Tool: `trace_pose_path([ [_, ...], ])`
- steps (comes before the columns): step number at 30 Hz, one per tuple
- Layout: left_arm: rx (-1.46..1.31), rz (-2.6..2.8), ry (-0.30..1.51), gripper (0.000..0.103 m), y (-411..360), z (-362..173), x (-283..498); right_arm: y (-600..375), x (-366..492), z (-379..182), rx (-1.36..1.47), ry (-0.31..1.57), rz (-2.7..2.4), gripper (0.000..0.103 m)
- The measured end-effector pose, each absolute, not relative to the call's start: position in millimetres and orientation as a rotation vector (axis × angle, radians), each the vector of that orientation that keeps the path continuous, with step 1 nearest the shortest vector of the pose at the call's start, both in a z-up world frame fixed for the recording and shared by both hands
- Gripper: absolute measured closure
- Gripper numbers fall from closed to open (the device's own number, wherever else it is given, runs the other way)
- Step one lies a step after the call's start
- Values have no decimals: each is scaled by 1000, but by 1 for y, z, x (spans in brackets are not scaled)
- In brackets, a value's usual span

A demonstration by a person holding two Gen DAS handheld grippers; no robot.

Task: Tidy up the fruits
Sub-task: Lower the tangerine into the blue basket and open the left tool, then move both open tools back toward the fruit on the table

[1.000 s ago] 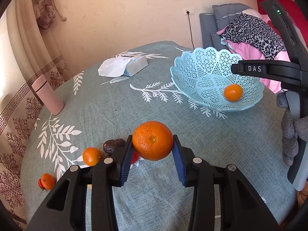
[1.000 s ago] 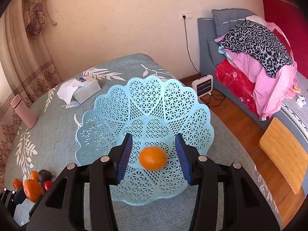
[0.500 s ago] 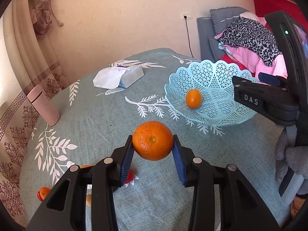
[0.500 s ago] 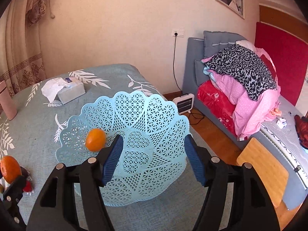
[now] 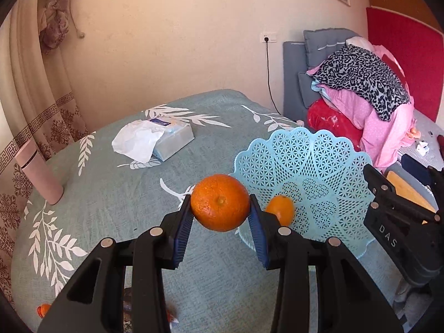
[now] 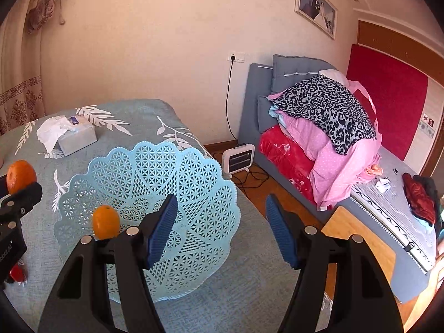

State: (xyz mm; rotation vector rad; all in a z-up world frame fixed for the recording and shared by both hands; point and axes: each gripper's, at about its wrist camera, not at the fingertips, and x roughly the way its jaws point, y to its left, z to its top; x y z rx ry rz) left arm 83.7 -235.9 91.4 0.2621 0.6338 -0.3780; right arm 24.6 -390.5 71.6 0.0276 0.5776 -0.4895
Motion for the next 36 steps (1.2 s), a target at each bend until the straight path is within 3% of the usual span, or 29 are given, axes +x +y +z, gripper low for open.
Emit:
trace_pose_path([
  [10, 198, -478, 679, 60, -258, 82, 103, -398, 25, 72, 73, 586, -478, 35],
  [12, 181, -476, 666, 35, -256, 82, 104, -398, 24, 72, 79, 585, -478, 35],
  [13, 174, -468, 654, 32, -254, 84, 104, -398, 24, 73, 79, 585, -477, 35],
  [19, 162, -445, 649, 26, -243, 86, 106, -397, 23, 74, 88, 584, -465, 35],
  [25, 172, -405, 644, 19, -232, 85, 103, -394, 21, 79, 113, 583, -438, 28],
  [36, 181, -357, 656, 17, -210, 81, 91, -389, 21, 79, 148, 614, -390, 27],
])
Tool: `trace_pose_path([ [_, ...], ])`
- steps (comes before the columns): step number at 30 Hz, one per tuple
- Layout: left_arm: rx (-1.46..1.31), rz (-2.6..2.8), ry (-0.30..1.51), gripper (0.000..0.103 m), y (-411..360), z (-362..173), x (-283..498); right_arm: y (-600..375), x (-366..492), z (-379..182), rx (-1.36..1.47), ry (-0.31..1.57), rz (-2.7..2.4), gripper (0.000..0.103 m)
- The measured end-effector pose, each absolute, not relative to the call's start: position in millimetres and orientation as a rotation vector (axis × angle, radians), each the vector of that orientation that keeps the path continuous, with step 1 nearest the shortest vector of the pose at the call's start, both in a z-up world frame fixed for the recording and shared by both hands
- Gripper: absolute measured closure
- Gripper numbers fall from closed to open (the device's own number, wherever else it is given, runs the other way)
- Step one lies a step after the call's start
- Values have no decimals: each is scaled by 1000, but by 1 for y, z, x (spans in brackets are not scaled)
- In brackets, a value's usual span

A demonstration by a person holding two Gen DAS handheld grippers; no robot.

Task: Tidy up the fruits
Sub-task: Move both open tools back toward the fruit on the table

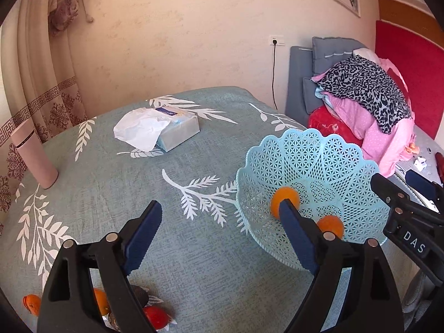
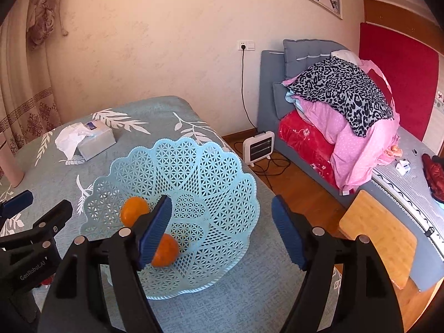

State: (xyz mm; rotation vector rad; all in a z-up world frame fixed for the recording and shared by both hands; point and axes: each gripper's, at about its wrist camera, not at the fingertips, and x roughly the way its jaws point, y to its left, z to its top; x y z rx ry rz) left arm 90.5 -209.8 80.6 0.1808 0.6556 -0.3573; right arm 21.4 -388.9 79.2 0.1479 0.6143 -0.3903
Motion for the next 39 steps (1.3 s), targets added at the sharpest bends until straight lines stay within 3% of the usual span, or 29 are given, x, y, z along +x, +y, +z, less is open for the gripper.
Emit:
trace_pose_path([
  [22, 120, -209, 689, 17, -131, 76, 61, -353, 20, 79, 224, 671, -143, 27],
  [27, 99, -144, 683, 17, -98, 75, 56, -325, 21, 72, 215, 690, -50, 22],
  [39, -6, 94, 692, 17, 20, 77, 39, -265, 17, 53, 159, 765, 95, 22],
])
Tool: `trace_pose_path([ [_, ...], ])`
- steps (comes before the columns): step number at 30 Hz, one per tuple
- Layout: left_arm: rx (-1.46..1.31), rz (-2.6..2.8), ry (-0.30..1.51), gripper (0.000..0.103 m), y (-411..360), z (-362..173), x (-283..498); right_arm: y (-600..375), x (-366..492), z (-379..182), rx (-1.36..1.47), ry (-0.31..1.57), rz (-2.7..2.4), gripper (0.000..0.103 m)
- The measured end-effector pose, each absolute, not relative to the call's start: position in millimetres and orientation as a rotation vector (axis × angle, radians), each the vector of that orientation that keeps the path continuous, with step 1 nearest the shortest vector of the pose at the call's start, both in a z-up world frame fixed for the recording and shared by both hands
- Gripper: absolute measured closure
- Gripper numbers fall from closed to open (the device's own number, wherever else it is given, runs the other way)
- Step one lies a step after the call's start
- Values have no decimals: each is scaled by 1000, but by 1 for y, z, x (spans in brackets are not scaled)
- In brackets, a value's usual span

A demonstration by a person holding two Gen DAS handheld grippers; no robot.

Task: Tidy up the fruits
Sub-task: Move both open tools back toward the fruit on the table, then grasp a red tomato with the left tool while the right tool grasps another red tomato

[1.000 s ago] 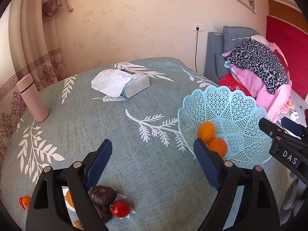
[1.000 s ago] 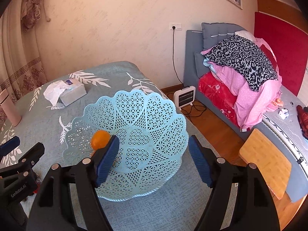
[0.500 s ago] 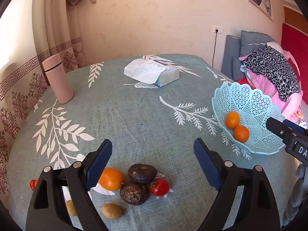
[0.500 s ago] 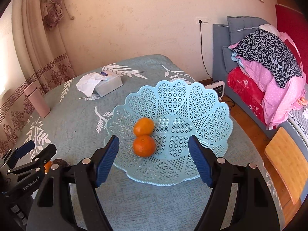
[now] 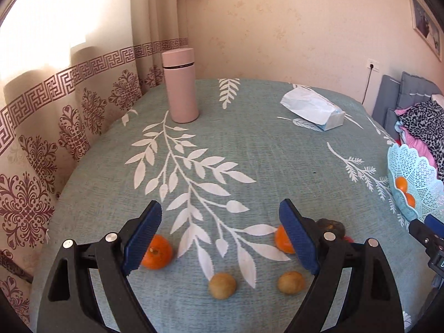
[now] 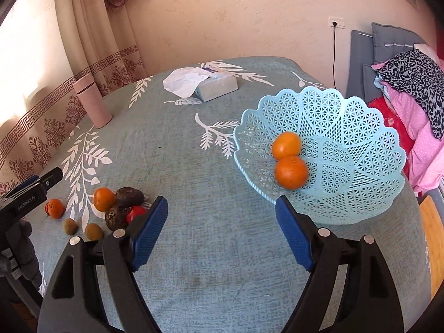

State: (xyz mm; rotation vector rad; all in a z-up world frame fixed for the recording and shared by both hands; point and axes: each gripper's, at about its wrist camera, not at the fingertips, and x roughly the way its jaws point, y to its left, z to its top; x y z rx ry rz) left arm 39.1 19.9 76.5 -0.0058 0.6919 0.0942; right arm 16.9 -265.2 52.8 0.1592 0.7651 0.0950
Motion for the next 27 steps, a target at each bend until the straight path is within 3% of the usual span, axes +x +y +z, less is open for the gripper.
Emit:
trace_pose_path([
  [11, 10, 252, 750, 17, 94, 53, 17, -236, 12, 37, 140, 832, 168, 22],
  [27, 35, 308, 856, 17, 116, 23, 16, -225, 14, 25, 117, 870, 194, 22],
])
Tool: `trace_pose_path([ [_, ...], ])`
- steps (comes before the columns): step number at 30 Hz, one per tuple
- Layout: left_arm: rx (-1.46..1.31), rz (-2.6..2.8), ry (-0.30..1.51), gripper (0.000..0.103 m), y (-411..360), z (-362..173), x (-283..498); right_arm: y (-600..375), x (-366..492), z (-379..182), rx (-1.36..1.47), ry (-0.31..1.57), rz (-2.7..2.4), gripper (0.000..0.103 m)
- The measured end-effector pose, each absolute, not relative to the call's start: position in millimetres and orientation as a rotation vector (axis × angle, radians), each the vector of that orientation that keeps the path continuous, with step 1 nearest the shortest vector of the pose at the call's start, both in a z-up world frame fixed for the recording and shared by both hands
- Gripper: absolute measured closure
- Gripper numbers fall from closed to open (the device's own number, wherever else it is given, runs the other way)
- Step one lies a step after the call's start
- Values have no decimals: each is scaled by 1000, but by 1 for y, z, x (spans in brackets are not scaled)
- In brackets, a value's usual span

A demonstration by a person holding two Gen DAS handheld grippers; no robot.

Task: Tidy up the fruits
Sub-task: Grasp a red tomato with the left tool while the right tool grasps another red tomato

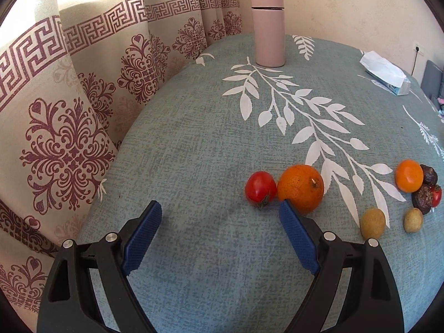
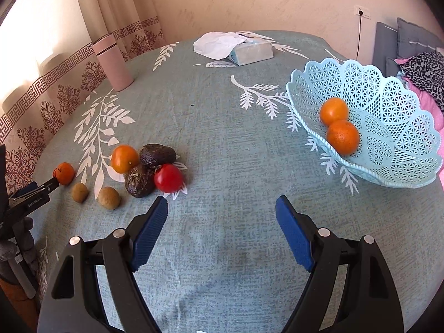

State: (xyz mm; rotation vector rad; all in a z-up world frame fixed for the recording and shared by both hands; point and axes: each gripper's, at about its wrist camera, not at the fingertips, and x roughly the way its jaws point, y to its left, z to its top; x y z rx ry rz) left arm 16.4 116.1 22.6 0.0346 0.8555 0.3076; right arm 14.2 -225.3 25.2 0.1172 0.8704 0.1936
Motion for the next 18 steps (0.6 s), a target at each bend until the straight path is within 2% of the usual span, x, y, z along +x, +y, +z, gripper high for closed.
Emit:
trace_pose_path([
  [2, 40, 309, 850, 17, 114, 24, 23, -225, 14, 25, 116, 872, 194, 22],
  [4, 37, 299, 847, 24, 114, 24, 31, -224, 15, 25, 115, 872, 194, 22],
  [6, 34, 289, 872, 38, 114, 20, 39, -225, 14, 25, 114, 871, 194, 22],
  [10, -4, 237, 874, 56, 114, 19, 40, -224, 15, 23, 112, 872, 197, 22],
  [12, -25, 202, 878, 70, 113, 17, 39, -223, 16, 22, 110, 875, 202, 22],
  [14, -41, 178, 872, 77, 112, 17, 37, -221, 16, 20, 110, 877, 208, 22],
  [18, -76, 146, 828, 78, 111, 22, 27, -218, 17, 22, 104, 870, 209, 22],
])
